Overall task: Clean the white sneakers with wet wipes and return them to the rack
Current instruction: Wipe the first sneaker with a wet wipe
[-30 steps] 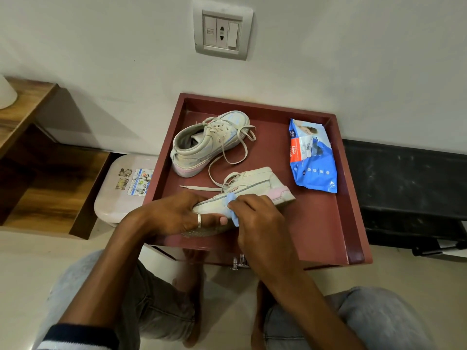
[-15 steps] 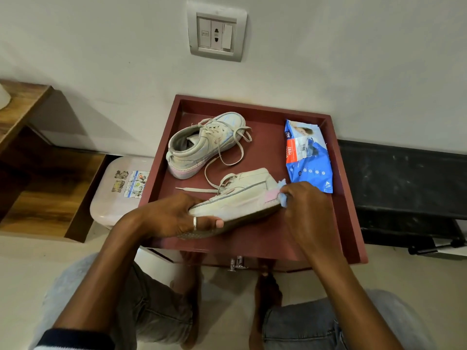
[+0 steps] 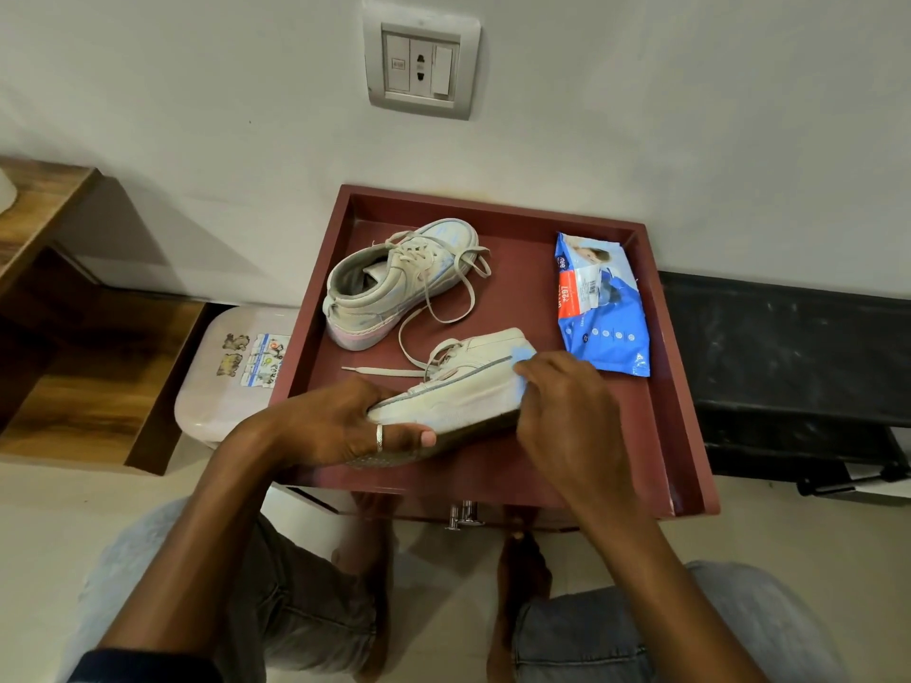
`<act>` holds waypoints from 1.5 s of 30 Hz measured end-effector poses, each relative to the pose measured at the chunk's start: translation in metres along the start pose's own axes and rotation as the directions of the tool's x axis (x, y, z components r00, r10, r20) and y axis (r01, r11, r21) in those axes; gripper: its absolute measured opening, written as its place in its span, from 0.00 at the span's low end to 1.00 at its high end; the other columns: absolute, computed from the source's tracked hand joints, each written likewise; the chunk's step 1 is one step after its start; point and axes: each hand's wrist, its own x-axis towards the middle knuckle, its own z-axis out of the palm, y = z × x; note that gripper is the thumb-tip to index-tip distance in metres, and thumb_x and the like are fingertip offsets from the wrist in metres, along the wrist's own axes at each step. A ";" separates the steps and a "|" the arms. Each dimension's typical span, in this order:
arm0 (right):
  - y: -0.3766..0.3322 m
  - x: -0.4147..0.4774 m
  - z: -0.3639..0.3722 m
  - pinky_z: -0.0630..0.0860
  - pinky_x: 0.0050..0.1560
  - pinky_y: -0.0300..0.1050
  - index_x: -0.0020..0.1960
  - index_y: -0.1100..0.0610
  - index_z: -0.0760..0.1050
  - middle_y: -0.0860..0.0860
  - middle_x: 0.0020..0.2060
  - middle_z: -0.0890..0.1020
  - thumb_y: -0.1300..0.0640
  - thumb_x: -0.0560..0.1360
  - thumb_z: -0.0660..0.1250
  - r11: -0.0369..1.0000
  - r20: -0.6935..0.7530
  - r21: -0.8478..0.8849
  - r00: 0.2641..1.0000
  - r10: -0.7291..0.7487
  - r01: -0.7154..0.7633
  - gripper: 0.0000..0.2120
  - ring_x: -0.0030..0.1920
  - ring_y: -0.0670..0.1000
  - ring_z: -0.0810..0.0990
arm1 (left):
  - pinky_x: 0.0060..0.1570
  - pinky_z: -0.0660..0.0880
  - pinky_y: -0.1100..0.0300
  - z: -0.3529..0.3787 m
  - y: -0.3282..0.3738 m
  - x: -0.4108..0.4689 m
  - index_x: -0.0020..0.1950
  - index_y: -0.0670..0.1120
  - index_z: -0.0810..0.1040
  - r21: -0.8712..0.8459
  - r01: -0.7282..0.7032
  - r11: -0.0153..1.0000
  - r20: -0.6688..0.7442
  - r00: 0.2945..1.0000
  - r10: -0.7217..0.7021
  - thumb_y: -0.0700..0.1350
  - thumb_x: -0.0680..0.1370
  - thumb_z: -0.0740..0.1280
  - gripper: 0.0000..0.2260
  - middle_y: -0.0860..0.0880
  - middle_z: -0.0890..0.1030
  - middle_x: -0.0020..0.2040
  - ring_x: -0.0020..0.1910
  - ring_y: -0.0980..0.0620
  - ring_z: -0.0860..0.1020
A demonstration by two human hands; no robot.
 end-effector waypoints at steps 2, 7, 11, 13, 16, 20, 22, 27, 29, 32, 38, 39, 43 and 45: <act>-0.014 -0.009 0.001 0.81 0.46 0.48 0.54 0.61 0.83 0.55 0.48 0.84 0.70 0.69 0.70 0.997 0.022 -0.007 0.997 -0.074 0.074 0.14 0.48 0.56 0.81 | 0.57 0.79 0.43 0.000 -0.001 0.001 0.61 0.54 0.82 0.010 0.003 1.000 -0.002 1.000 -0.003 0.74 0.68 0.70 0.31 0.51 0.85 0.55 0.53 0.48 0.83; 0.015 0.007 -0.004 0.81 0.45 0.49 0.56 0.60 0.82 0.55 0.48 0.85 0.68 0.73 0.69 0.993 0.052 0.070 0.995 0.090 -0.093 0.12 0.47 0.55 0.82 | 0.58 0.79 0.43 0.000 -0.002 0.001 0.61 0.54 0.81 0.033 0.011 0.999 -0.024 1.000 -0.011 0.75 0.68 0.69 0.32 0.51 0.85 0.56 0.55 0.48 0.83; 0.017 0.012 -0.004 0.73 0.37 0.41 0.57 0.60 0.82 0.54 0.43 0.84 0.63 0.76 0.67 0.984 0.048 0.042 0.984 0.170 -0.172 0.11 0.42 0.53 0.81 | 0.59 0.79 0.46 0.001 -0.001 0.000 0.62 0.55 0.81 0.026 0.033 0.999 -0.007 0.999 -0.033 0.73 0.68 0.70 0.30 0.53 0.85 0.56 0.55 0.52 0.83; -0.002 0.000 0.002 0.74 0.37 0.45 0.58 0.60 0.80 0.55 0.43 0.83 0.67 0.73 0.67 0.997 0.034 -0.066 0.998 0.048 -0.046 0.14 0.42 0.56 0.79 | 0.60 0.79 0.49 0.001 0.002 0.000 0.64 0.56 0.80 0.031 0.046 0.998 0.004 0.999 -0.046 0.73 0.67 0.70 0.32 0.56 0.84 0.57 0.56 0.55 0.82; -0.029 -0.021 0.011 0.79 0.46 0.50 0.60 0.63 0.79 0.56 0.49 0.82 0.69 0.68 0.64 0.990 0.041 -0.096 0.994 -0.103 0.106 0.20 0.47 0.58 0.78 | 0.59 0.80 0.54 0.001 0.005 0.001 0.64 0.57 0.78 0.031 0.087 0.996 -0.005 0.996 -0.087 0.72 0.66 0.72 0.31 0.58 0.83 0.56 0.54 0.59 0.81; -0.045 -0.035 0.013 0.78 0.53 0.46 0.60 0.61 0.80 0.53 0.52 0.82 0.70 0.70 0.67 0.977 0.043 0.048 0.976 -0.211 0.209 0.19 0.51 0.55 0.78 | 0.60 0.79 0.54 0.004 0.004 0.001 0.68 0.57 0.74 0.098 0.117 0.988 -0.035 0.993 -0.114 0.75 0.62 0.73 0.39 0.60 0.81 0.58 0.55 0.58 0.81; -0.038 -0.030 0.010 0.77 0.53 0.45 0.58 0.60 0.81 0.54 0.52 0.82 0.70 0.71 0.68 0.971 0.031 0.097 0.974 -0.224 0.220 0.17 0.52 0.54 0.78 | 0.60 0.79 0.55 0.005 0.001 0.002 0.68 0.59 0.73 0.097 0.123 0.988 -0.088 0.990 -0.115 0.75 0.58 0.74 0.42 0.61 0.81 0.59 0.56 0.60 0.80; 0.004 -0.002 -0.007 0.80 0.45 0.48 0.56 0.58 0.81 0.53 0.53 0.81 0.67 0.70 0.73 0.997 -0.027 -0.072 0.999 -0.037 0.035 0.15 0.52 0.55 0.77 | 0.57 0.79 0.60 0.007 0.009 0.001 0.63 0.61 0.74 -0.020 0.081 0.997 -0.309 0.948 -0.083 0.68 0.54 0.82 0.40 0.63 0.83 0.55 0.53 0.64 0.81; 0.007 0.000 -0.010 0.80 0.42 0.51 0.55 0.58 0.81 0.53 0.50 0.82 0.66 0.72 0.72 0.999 -0.044 -0.050 0.999 0.007 -0.009 0.12 0.49 0.54 0.78 | 0.57 0.77 0.62 0.009 0.013 -0.001 0.65 0.62 0.71 -0.059 0.064 0.996 -0.380 0.921 -0.082 0.66 0.52 0.83 0.44 0.62 0.81 0.56 0.55 0.63 0.80; -0.017 -0.007 -0.006 0.78 0.48 0.49 0.52 0.59 0.81 0.52 0.48 0.82 0.67 0.74 0.66 0.993 -0.085 0.076 0.992 -0.088 0.095 0.10 0.48 0.53 0.79 | 0.57 0.76 0.64 0.017 0.016 -0.002 0.69 0.64 0.67 -0.073 -0.036 0.997 -0.513 0.859 -0.007 0.66 0.49 0.82 0.50 0.63 0.79 0.58 0.56 0.64 0.78; -0.059 -0.022 -0.007 0.74 0.62 0.49 0.57 0.64 0.80 0.57 0.58 0.80 0.71 0.74 0.61 0.926 -0.066 0.232 0.954 -0.291 0.298 0.15 0.59 0.57 0.78 | 0.64 0.74 0.63 0.029 0.016 0.000 0.77 0.53 0.65 0.103 -0.231 0.968 -0.646 0.724 0.241 0.47 0.58 0.87 0.51 0.57 0.73 0.68 0.67 0.63 0.73; -0.055 -0.021 -0.010 0.74 0.62 0.48 0.58 0.63 0.80 0.56 0.59 0.80 0.71 0.75 0.62 0.925 -0.045 0.239 0.955 -0.293 0.295 0.15 0.60 0.56 0.78 | 0.65 0.73 0.65 0.029 0.015 0.000 0.78 0.53 0.64 0.119 -0.229 0.966 -0.637 0.729 0.252 0.49 0.57 0.87 0.53 0.57 0.72 0.70 0.69 0.63 0.71; -0.020 -0.013 -0.026 0.79 0.52 0.50 0.58 0.58 0.81 0.52 0.54 0.82 0.70 0.73 0.68 0.979 -0.004 0.145 0.990 -0.142 0.141 0.16 0.54 0.52 0.80 | 0.56 0.70 0.74 0.028 0.019 -0.003 0.80 0.60 0.53 -0.033 -0.182 0.983 -0.586 0.800 0.128 0.60 0.52 0.86 0.63 0.64 0.72 0.65 0.62 0.70 0.73; -0.011 -0.013 -0.032 0.80 0.47 0.52 0.55 0.56 0.82 0.50 0.50 0.84 0.68 0.72 0.70 0.994 0.000 0.041 0.994 -0.105 0.105 0.14 0.50 0.54 0.79 | 0.58 0.72 0.69 0.027 0.019 -0.002 0.79 0.62 0.48 -0.060 -0.152 0.987 -0.561 0.823 0.092 0.62 0.51 0.85 0.66 0.65 0.72 0.64 0.61 0.67 0.76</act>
